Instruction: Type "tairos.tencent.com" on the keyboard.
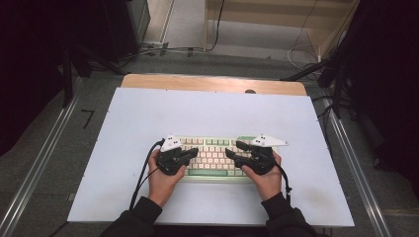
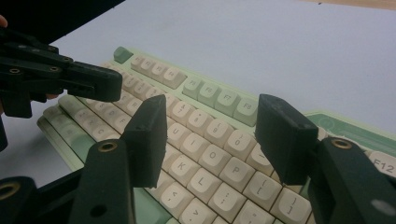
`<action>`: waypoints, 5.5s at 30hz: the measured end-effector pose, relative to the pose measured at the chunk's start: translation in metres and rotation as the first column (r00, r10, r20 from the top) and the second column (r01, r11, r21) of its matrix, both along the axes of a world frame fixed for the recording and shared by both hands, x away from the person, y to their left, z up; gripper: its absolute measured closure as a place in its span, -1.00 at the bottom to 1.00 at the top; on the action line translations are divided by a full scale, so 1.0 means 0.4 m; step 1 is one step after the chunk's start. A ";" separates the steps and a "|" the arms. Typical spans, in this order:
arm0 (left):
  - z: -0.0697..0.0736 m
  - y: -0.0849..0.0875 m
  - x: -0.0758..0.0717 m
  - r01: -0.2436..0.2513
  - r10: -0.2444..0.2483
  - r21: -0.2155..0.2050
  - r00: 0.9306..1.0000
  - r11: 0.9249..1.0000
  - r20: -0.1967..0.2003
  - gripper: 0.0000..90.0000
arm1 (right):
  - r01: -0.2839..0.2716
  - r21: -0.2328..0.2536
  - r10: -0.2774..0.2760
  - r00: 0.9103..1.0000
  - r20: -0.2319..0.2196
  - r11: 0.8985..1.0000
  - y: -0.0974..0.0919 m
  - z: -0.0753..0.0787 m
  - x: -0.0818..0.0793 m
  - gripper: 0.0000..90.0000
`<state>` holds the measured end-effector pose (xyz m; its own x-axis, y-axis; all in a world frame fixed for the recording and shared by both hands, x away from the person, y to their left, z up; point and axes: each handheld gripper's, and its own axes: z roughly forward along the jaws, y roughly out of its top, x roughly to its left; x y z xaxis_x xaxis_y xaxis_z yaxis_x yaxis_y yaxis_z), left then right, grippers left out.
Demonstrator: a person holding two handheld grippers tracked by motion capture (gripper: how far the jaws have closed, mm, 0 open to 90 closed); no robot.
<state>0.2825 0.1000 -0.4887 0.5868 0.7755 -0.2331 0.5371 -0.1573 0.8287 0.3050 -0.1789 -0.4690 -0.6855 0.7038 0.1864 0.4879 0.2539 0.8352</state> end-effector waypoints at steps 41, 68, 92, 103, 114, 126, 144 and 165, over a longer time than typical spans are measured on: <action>0.012 -0.064 0.030 0.027 -0.024 0.073 0.999 0.997 -0.041 0.93 | -0.002 -0.006 0.002 1.000 -0.005 1.000 -0.002 -0.003 0.003 -0.06; 0.018 0.093 -0.041 -0.090 0.094 -0.125 0.995 0.988 0.025 -0.07 | 0.003 -0.024 -0.003 1.000 0.003 1.000 -0.005 -0.003 0.000 -0.05; -0.008 0.118 -0.075 -0.105 0.109 -0.090 0.993 0.990 0.051 -0.10 | -0.041 -0.090 0.043 0.999 0.024 0.995 -0.003 0.002 -0.026 0.89; -0.010 0.119 -0.077 -0.105 0.110 -0.094 0.993 0.990 0.047 -0.10 | -0.089 -0.194 0.083 0.996 -0.040 0.977 0.005 -0.014 -0.023 0.95; -0.011 0.119 -0.077 -0.107 0.111 -0.093 0.993 0.990 0.045 -0.10 | -0.129 -0.242 0.112 0.990 -0.084 0.962 0.015 -0.030 -0.029 0.95; -0.010 0.118 -0.079 -0.103 0.108 -0.098 0.993 0.990 0.045 -0.10 | -0.144 -0.256 0.122 0.988 -0.100 0.956 0.019 -0.038 -0.031 0.95; -0.013 0.106 -0.077 -0.075 0.079 -0.095 0.996 0.993 0.040 -0.10 | 0.085 -0.027 -0.085 0.996 -0.012 0.996 -0.056 -0.017 -0.006 -0.18; -0.025 0.031 -0.061 0.061 -0.061 -0.007 0.998 0.998 0.011 1.00 | 0.060 -0.053 -0.062 0.998 -0.026 0.997 -0.046 -0.026 -0.002 -0.05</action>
